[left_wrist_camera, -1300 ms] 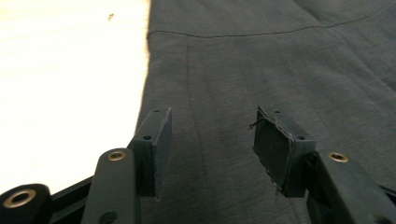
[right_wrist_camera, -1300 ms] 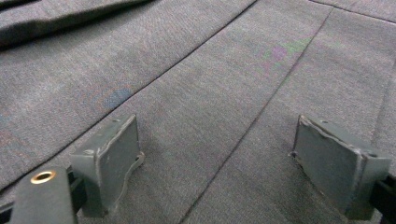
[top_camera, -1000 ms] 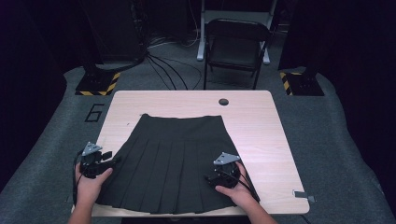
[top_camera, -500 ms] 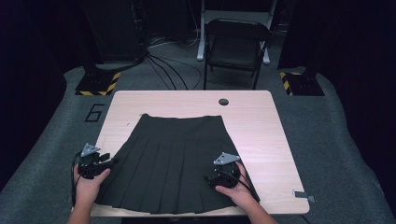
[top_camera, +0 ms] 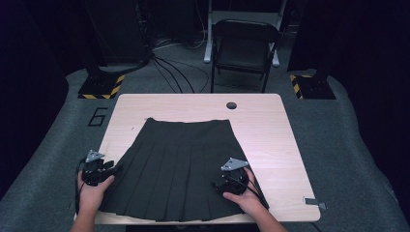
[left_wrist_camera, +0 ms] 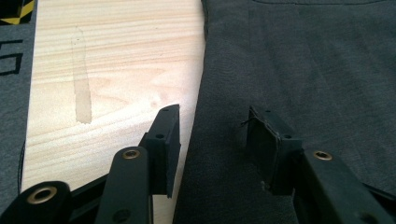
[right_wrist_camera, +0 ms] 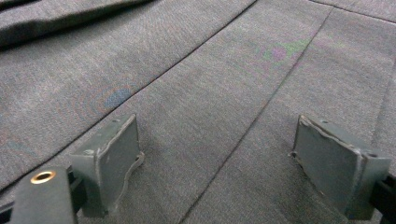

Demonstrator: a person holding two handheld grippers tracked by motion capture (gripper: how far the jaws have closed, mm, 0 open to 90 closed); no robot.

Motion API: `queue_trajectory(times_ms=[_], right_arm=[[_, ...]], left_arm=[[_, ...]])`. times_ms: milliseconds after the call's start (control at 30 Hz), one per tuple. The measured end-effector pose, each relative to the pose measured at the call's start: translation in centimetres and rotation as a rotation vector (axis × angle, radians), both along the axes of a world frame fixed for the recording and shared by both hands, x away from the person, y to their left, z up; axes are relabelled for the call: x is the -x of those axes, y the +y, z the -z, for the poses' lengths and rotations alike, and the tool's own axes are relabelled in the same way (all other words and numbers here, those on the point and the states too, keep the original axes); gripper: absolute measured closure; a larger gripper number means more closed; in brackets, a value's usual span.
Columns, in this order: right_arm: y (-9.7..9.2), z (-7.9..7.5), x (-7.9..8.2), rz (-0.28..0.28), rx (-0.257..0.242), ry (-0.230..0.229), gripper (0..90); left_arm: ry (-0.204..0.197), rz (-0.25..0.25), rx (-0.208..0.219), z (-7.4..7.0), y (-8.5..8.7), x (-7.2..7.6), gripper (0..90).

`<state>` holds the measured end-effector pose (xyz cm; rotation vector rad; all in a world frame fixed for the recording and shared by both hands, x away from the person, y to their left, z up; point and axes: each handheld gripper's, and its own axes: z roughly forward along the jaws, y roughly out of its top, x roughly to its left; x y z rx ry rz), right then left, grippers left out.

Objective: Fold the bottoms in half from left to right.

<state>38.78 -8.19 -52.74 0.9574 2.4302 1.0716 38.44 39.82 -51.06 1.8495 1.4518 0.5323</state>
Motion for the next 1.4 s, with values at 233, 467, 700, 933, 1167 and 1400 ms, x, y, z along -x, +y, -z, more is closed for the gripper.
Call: queue_trajectory(times_ms=[233,467,700,933,1167,1400], right_arm=[[0.0,0.0,0.0,0.0,0.0,0.001,13.8],[0.0,0.0,0.0,0.0,0.001,0.001,13.8],[0.0,0.0,0.0,0.001,0.0,0.001,13.8],[0.0,0.0,0.0,0.0,0.0,0.001,13.8],[0.0,0.0,0.0,0.0,0.001,0.001,13.8],[0.0,0.0,0.0,0.0,0.001,0.001,13.8]], left_arm=[[0.007,-0.003,0.014,0.4,0.1,-0.1,55.4],[0.014,-0.006,0.03,0.8,0.2,-0.2,55.8],[0.022,-0.002,0.028,1.0,0.1,-0.3,55.9],[0.022,-0.001,0.034,1.1,0.1,-0.3,56.6],[0.018,0.001,0.046,1.2,0.0,-0.2,64.0],[-0.001,-0.003,0.032,1.4,-0.3,-0.1,69.9]])
